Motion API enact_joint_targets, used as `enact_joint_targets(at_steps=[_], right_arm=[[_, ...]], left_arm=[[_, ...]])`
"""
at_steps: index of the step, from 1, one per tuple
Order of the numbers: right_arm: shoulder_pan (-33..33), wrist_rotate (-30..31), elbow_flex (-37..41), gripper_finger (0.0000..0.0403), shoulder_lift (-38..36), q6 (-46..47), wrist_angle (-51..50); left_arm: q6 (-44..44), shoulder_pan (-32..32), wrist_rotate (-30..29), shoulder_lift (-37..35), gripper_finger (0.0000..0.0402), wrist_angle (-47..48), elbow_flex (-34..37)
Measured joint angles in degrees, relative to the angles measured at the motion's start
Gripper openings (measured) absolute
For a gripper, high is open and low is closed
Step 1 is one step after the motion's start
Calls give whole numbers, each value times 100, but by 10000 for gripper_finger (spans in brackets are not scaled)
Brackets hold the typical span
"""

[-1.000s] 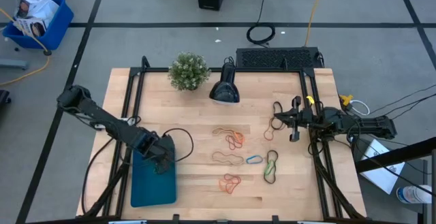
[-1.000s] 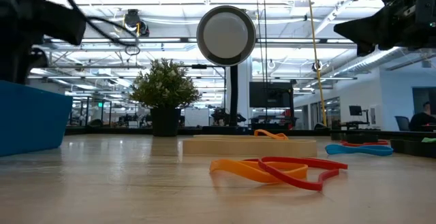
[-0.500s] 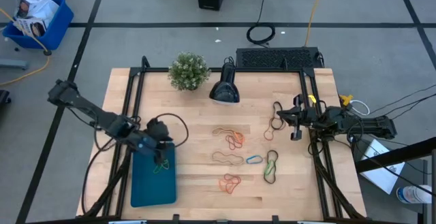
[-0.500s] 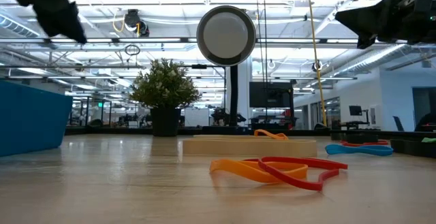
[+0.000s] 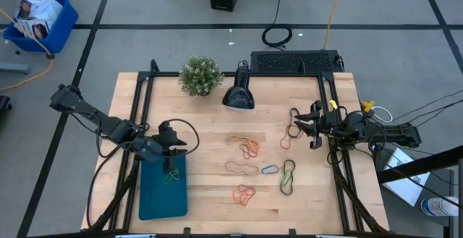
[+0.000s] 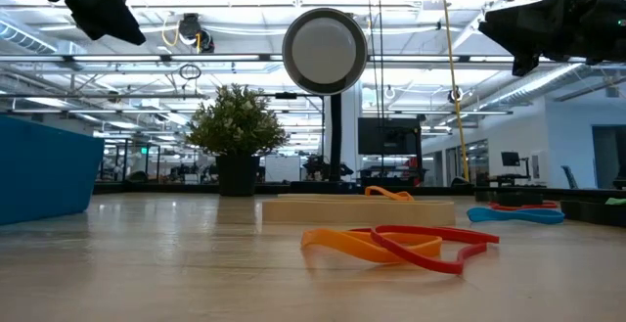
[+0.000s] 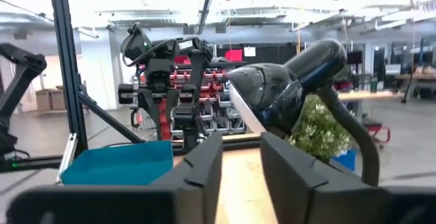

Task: Pick and place rubber bands into bin
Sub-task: Put the bottom white rubber band into the blue bin

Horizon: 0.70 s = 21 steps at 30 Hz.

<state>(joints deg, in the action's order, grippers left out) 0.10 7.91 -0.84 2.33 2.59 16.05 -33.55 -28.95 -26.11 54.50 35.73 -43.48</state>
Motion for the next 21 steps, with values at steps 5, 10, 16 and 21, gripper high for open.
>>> enact_joint_targets(at_steps=[5, 10, 16, 21], right_arm=[[0, -44, 0, 151, 0, 98, 55], [0, -53, 0, 168, 0, 153, 50], [0, -60, 0, 166, 0, 18, 40], [0, -42, 0, 165, 0, -143, 70]], left_arm=[[222, 0, -7, 0, 127, -2, 0], [142, 0, -5, 0, 127, -4, 0], [6, 0, 7, 0, 127, -4, 0], [23, 0, 11, 0, 127, -4, 0]])
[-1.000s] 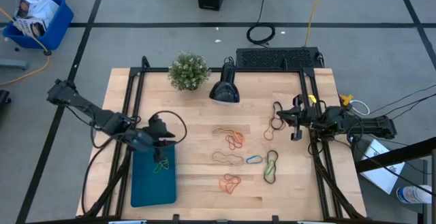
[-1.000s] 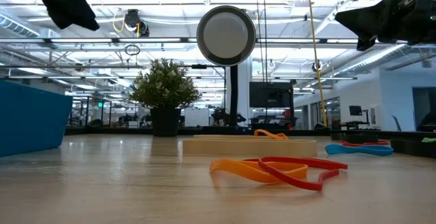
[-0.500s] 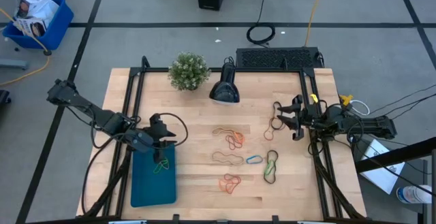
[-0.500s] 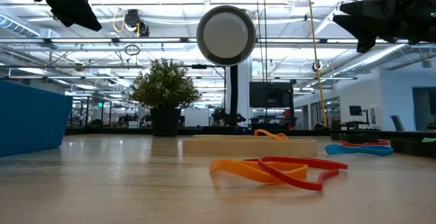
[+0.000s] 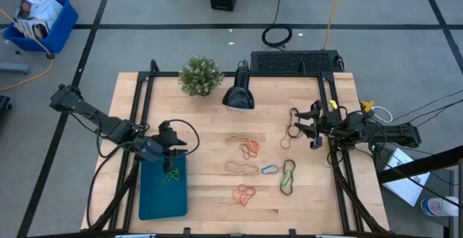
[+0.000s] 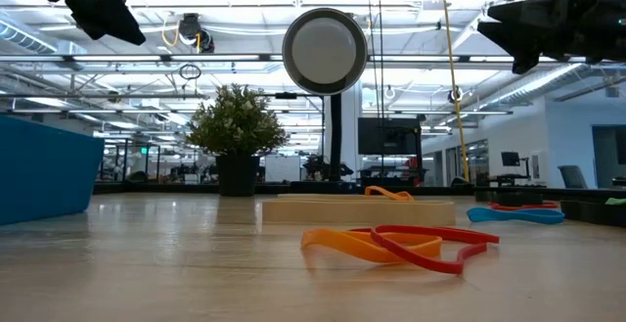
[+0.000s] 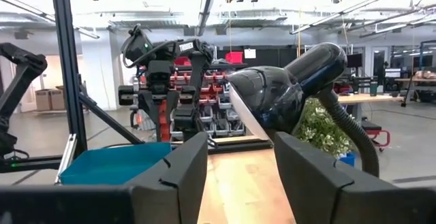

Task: Pick and place rubber bands into bin
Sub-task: Put the bottom white rubber band into the blue bin

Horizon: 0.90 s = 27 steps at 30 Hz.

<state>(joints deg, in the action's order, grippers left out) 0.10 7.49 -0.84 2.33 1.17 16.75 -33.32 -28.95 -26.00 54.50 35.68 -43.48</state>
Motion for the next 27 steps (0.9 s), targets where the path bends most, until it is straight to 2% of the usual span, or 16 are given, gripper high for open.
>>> enact_joint_targets(at_steps=[7, 13, 16, 19, 22, 27], right_arm=[[0, 7, -30, 164, 68, -54, 210], [-2, 20, -238, 164, 483, -206, 160], [-2, 31, -248, 164, 690, -325, 196], [-2, 211, -249, 164, 861, -341, 191], [-2, 334, -249, 164, 963, -343, 201], [-2, 326, -249, 164, 1032, -309, 208]], left_arm=[[116, 0, 2, 0, 127, -2, 0], [242, 1, 0, 2, 127, -380, 0], [719, 52, 5, 98, 127, -886, 0], [1632, 148, 103, 364, 127, -1448, 2], [2491, 362, 442, 733, 127, -2269, -2], [2919, 911, 1500, 1440, 127, -3274, -2]])
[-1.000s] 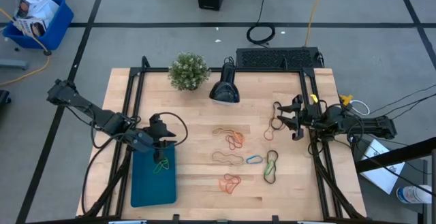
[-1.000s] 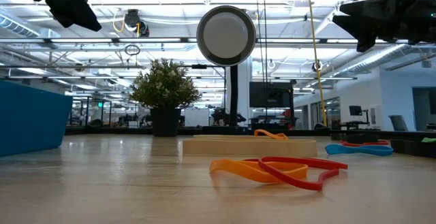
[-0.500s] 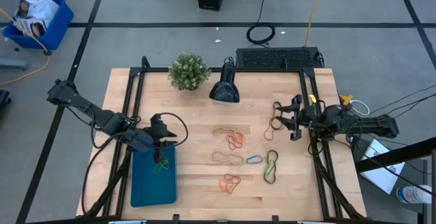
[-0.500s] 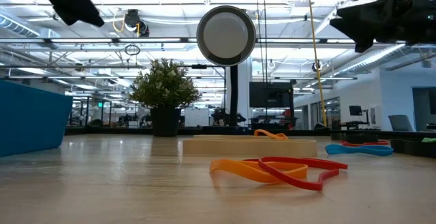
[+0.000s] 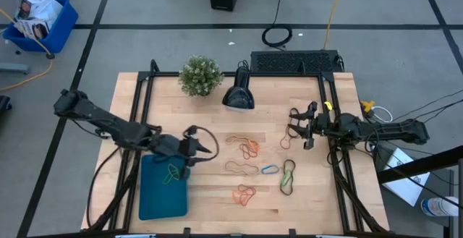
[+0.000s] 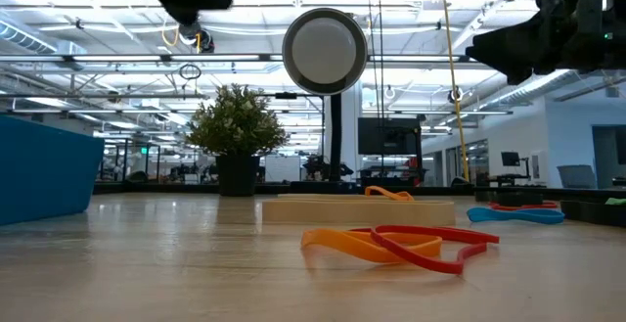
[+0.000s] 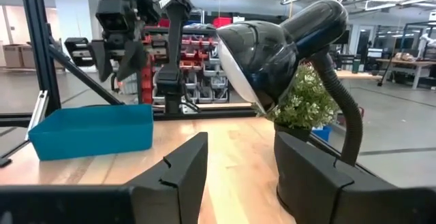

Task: Pick and place rubber bands into bin
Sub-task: Put the bottom white rubber band into the blue bin

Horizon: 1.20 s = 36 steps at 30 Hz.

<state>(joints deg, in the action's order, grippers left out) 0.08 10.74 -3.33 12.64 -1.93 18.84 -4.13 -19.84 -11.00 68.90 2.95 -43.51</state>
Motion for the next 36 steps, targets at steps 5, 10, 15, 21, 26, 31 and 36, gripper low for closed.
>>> enact_joint_targets(at_steps=[5, 10, 15, 21, 26, 31, 36], right_arm=[[0, -2, 0, 164, 0, 228, -22], [0, -2, 0, 164, 22, 318, -47], [0, -2, 0, 164, 24, 320, -29], [0, -2, 0, 164, 31, 460, -30], [0, -4, 0, 164, 31, 577, -82], [0, -4, 0, 164, 37, 578, -121], [0, -6, 0, 164, 114, 581, -161]], left_arm=[[130, 383, 512, 684, 127, -220, 2], [157, 581, 980, 1436, 127, -615, -154], [251, 604, 1142, 2212, 127, -184, -723], [395, 599, 1138, 3066, 127, 689, -1532], [631, 602, 1401, 3523, 127, 948, -2010], [603, 610, 1551, 3766, 127, 1626, -2386], [596, 628, 1554, 4026, 127, 1786, -2551]])
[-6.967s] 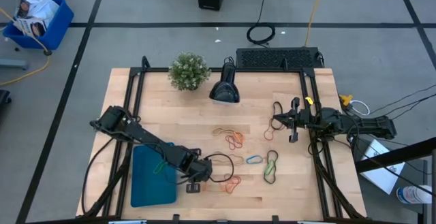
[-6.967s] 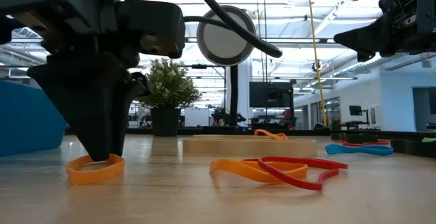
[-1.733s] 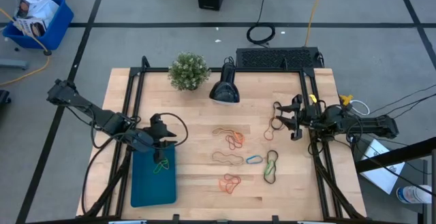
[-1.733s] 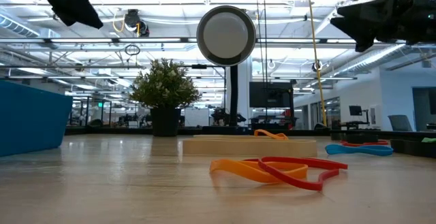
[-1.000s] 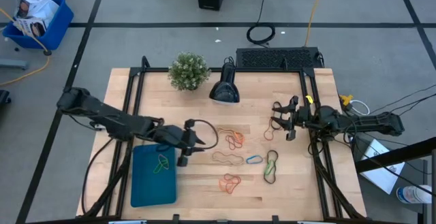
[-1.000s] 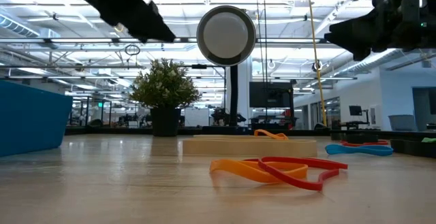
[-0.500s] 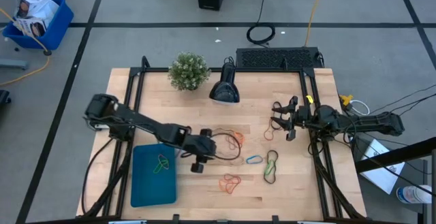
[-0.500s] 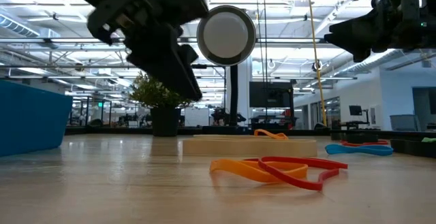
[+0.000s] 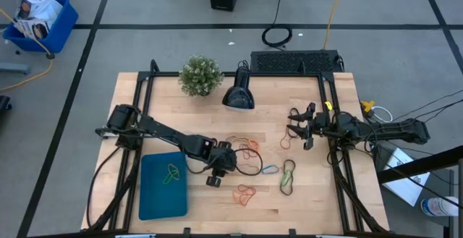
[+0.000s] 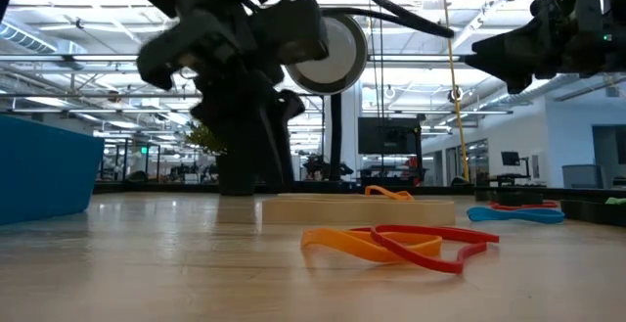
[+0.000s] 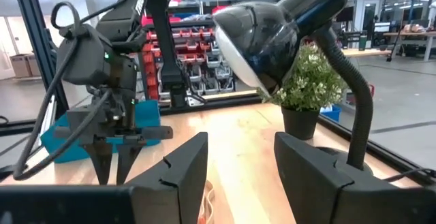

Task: Pick and place rubber bands into bin
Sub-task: Put the bottom white rubber band into the blue bin

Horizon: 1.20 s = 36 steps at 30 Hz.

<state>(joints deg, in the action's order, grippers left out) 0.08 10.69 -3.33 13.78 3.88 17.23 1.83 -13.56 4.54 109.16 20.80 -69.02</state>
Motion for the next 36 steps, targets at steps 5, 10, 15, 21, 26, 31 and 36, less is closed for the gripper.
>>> enact_joint_targets(at_steps=[5, 10, 15, 21, 26, 31, 36], right_arm=[[0, 0, 0, 164, 117, 118, -2], [0, -3, 0, 164, 224, 335, 6], [0, -5, 0, 164, 302, 402, 2], [0, -3, 0, 164, 323, 402, 5], [0, -3, 0, 164, 323, 402, 4], [0, -3, 0, 164, 323, 402, 5], [0, -3, 0, 164, 323, 404, 5]], left_arm=[[10, 15, -49, 257, 127, -7, -19], [-160, 48, -78, 389, 127, 1, -30], [-234, 48, -74, 392, 126, 10, -30], [-258, 48, -95, 394, 119, 17, -28], [-227, 65, -174, 398, 65, -5, -24], [-234, 129, -156, 347, 9, 20, -16], [-232, 142, -356, 51, 10, 232, 3]])
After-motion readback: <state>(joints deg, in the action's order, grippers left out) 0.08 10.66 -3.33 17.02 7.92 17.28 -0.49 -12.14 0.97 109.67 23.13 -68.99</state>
